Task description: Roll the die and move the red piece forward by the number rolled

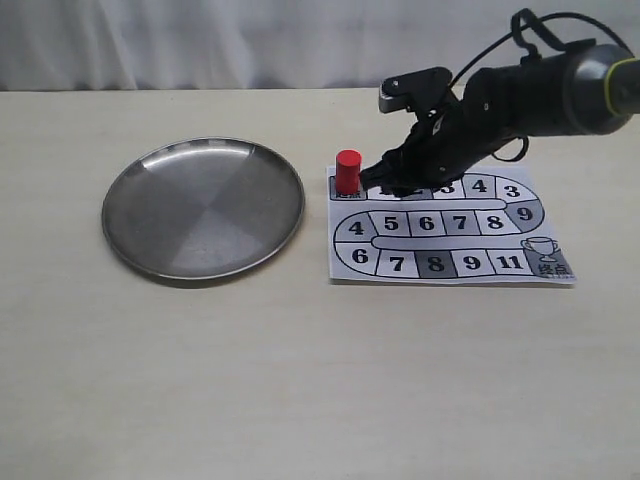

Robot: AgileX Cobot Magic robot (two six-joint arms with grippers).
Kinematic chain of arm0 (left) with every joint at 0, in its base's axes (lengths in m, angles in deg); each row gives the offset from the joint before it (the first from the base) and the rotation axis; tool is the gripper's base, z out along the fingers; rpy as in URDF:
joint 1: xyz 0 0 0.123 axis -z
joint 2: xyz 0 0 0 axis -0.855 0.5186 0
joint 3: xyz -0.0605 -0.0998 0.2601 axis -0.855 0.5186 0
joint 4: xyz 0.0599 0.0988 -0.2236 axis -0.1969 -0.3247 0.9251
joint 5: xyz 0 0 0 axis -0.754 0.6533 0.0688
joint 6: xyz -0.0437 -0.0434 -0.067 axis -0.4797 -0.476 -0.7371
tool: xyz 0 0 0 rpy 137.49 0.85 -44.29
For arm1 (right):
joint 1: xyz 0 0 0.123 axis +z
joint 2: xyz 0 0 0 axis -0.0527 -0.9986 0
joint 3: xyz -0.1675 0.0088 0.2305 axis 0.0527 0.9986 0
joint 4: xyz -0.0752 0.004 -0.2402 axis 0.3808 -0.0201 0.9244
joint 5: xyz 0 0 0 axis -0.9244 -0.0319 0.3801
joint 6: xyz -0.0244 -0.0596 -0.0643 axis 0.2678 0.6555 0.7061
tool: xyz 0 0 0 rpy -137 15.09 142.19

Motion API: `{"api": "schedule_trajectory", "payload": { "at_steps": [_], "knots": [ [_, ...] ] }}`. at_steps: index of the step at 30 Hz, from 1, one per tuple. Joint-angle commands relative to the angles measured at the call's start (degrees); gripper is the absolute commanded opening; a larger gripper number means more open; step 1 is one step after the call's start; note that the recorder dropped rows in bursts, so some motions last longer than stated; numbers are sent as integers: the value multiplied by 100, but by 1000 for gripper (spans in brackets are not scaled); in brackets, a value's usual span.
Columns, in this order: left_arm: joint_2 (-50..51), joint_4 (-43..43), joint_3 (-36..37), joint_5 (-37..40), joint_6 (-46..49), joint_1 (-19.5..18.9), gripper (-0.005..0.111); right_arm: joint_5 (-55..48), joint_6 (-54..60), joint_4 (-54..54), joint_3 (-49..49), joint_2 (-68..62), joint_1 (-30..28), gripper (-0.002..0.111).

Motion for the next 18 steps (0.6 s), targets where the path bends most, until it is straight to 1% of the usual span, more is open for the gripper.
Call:
{"api": "schedule_trajectory", "payload": {
  "at_steps": [1, 3, 5, 6, 15, 17, 18],
  "knots": [
    [-6, 13, 10, -52, -5, 14, 0, 186, -29, 82, 23, -106, -18, 70],
    [-6, 13, 10, -52, -5, 14, 0, 170, -29, 82, 11, -41, -18, 80],
    [-6, 13, 10, -52, -5, 14, 0, 93, -29, 82, 11, 70, -18, 85],
    [-6, 13, 10, -52, -5, 14, 0, -13, -19, 82, 11, 148, -18, 86],
    [-6, 13, 10, -52, -5, 14, 0, -1114, -19, 225, 11, 957, -18, 85],
    [-6, 13, 10, -52, -5, 14, 0, -1281, -19, 225, 11, 1048, -18, 81],
    [-6, 13, 10, -52, -5, 14, 0, -1341, -19, 225, 11, 1087, -18, 77]
  ]
}}
